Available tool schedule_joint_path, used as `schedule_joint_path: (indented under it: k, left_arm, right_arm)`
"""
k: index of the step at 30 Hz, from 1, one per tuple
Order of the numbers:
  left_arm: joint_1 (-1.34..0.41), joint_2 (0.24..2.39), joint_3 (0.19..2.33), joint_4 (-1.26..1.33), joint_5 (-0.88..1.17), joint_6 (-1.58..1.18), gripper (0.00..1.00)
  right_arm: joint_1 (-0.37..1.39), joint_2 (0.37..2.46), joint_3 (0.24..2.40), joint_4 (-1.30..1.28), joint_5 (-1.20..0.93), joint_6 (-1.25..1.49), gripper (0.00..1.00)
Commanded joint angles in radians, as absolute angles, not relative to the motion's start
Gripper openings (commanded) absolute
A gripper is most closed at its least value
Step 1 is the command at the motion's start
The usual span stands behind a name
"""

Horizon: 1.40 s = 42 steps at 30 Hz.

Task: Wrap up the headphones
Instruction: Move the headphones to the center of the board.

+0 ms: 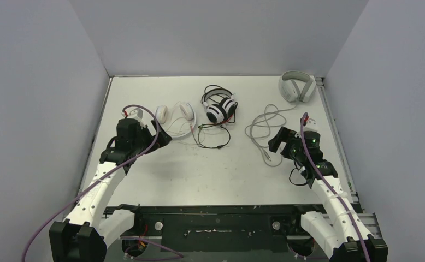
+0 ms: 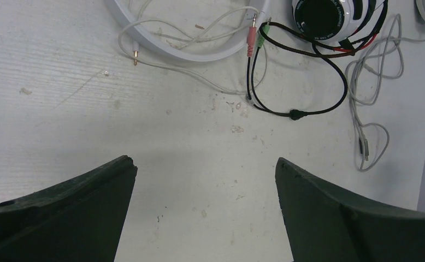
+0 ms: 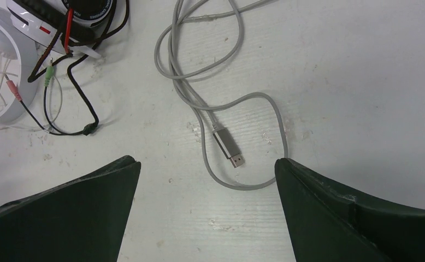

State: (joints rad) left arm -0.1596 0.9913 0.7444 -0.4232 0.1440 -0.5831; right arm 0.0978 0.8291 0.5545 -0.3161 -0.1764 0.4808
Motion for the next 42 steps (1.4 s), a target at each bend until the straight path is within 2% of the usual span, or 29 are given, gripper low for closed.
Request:
schedule_joint_path:
  k: [1, 5, 13, 17, 21, 29, 39, 42]
  left_arm:
    - [-0.154, 0.989, 0.775, -0.447, 0.099, -0.582, 0.97]
    - [-0.153, 1.006, 0.779, -0.473, 0.071, -0.572, 0.97]
    - [-0.144, 1.061, 0.787, -0.476, 0.066, -0.568, 0.97]
    - [-0.142, 1.074, 0.791, -0.450, 0.087, -0.579, 0.97]
    - [-0.141, 1.069, 0.787, -0.428, 0.092, -0.593, 0.97]
    - [-0.137, 0.981, 0.736, -0.350, 0.134, -0.621, 0.97]
    - [-0.133, 0.944, 0.729, -0.392, 0.116, -0.617, 0.97]
    - [-0.133, 0.941, 0.730, -0.394, 0.112, -0.612, 0.97]
  right_arm:
    - [0.094, 0.833, 0.589, -0.275, -0.121, 0.486, 1.00]
    - [0.125, 0.874, 0.623, -0.283, -0.079, 0.472, 1.00]
    - [0.334, 1.000, 0.677, -0.188, 0.044, 0.504, 1.00]
    - [0.510, 1.123, 0.757, -0.149, 0.162, 0.509, 1.00]
    - [0.605, 1.266, 0.848, -0.077, 0.176, 0.522, 1.00]
    - [0.642, 1.597, 1.041, 0.016, 0.227, 0.650, 1.00]
    - [0.644, 1.845, 1.196, 0.091, 0.307, 0.693, 1.00]
    - [0.641, 1.905, 1.231, 0.094, 0.316, 0.714, 0.96]
